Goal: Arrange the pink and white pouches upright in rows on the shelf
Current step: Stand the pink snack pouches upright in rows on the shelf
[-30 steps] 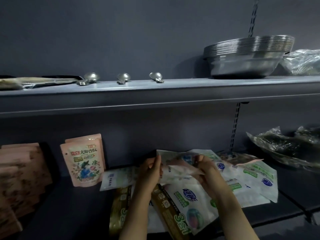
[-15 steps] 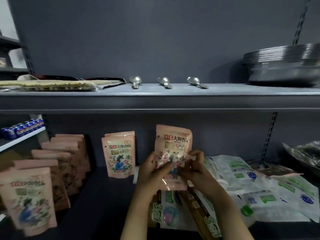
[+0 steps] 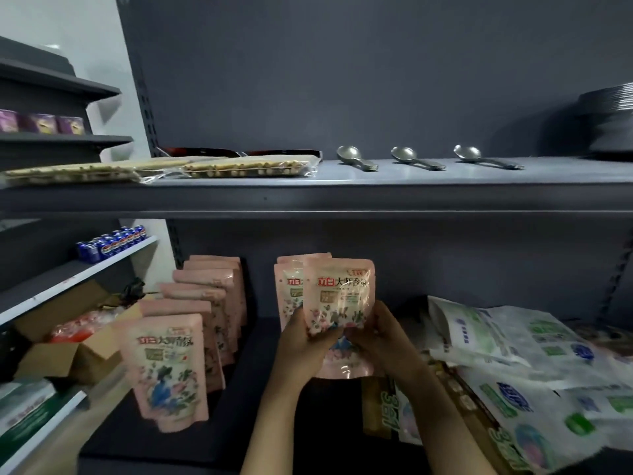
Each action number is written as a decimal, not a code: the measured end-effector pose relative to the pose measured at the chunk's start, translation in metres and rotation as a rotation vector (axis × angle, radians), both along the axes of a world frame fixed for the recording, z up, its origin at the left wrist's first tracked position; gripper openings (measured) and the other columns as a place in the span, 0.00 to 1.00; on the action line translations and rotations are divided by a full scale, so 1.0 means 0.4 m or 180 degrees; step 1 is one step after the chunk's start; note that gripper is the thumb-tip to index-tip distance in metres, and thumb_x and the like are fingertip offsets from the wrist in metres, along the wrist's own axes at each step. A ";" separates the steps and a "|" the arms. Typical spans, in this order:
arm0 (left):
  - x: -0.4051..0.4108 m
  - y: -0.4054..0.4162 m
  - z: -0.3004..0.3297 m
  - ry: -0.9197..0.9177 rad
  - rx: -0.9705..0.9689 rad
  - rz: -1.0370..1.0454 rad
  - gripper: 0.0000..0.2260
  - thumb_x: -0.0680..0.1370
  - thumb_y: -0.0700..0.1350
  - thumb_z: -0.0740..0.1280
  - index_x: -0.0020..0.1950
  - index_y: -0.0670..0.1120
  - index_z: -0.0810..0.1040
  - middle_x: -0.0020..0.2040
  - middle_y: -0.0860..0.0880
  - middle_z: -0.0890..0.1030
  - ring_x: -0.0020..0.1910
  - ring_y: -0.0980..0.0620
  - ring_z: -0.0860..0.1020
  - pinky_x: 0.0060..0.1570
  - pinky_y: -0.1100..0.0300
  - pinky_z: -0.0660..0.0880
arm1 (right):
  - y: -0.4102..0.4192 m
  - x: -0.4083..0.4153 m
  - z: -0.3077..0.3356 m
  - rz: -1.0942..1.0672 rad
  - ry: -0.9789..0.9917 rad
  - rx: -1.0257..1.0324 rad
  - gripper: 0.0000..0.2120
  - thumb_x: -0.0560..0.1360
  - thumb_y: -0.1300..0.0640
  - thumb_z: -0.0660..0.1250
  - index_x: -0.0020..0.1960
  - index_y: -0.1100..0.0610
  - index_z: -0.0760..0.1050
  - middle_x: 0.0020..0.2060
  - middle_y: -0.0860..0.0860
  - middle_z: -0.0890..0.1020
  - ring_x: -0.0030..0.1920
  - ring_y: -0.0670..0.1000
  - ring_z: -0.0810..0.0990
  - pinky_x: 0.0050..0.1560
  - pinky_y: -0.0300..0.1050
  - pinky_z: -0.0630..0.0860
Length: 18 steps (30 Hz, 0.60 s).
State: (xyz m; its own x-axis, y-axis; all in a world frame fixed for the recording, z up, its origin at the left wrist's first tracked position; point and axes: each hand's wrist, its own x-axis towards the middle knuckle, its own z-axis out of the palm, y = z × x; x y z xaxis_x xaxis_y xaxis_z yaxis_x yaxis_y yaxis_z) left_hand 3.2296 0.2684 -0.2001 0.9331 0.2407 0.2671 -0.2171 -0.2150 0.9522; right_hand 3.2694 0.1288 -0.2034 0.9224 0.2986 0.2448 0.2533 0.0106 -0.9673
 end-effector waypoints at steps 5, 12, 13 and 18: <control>-0.019 0.098 -0.033 0.0439 0.0590 0.0135 0.24 0.66 0.42 0.76 0.58 0.53 0.70 0.51 0.57 0.79 0.48 0.62 0.77 0.44 0.70 0.74 | 0.095 -0.009 -0.028 -0.0106 -0.0171 -0.0359 0.13 0.74 0.67 0.67 0.51 0.53 0.68 0.46 0.47 0.79 0.44 0.41 0.79 0.38 0.32 0.77; -0.011 0.166 -0.086 0.0497 0.1047 0.0667 0.24 0.72 0.38 0.70 0.66 0.47 0.67 0.57 0.49 0.79 0.50 0.56 0.77 0.48 0.63 0.74 | 0.203 -0.020 -0.060 -0.0513 -0.0410 -0.0850 0.16 0.75 0.64 0.65 0.60 0.54 0.65 0.51 0.48 0.79 0.47 0.41 0.80 0.43 0.36 0.79; -0.006 0.166 -0.097 0.0563 0.0958 0.0679 0.23 0.72 0.39 0.70 0.66 0.47 0.67 0.58 0.48 0.80 0.50 0.55 0.78 0.49 0.62 0.75 | 0.210 -0.019 -0.067 -0.0591 -0.0390 -0.0944 0.18 0.75 0.63 0.64 0.63 0.56 0.64 0.51 0.48 0.78 0.48 0.43 0.79 0.43 0.37 0.79; 0.018 0.167 -0.151 0.0869 0.1378 0.0963 0.20 0.73 0.49 0.70 0.62 0.46 0.70 0.58 0.47 0.77 0.56 0.48 0.77 0.54 0.55 0.75 | 0.213 -0.004 -0.093 -0.0957 -0.0492 -0.1419 0.15 0.76 0.61 0.64 0.60 0.59 0.64 0.55 0.55 0.79 0.49 0.48 0.77 0.35 0.29 0.70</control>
State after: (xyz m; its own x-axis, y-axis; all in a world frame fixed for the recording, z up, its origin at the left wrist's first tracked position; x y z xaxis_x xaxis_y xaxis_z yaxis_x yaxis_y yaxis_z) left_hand 3.2366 0.3352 -0.2605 0.8888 0.4294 0.1603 0.1547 -0.6103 0.7769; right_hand 3.2679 0.2142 -0.2406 0.9464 0.1334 0.2943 0.3213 -0.4858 -0.8129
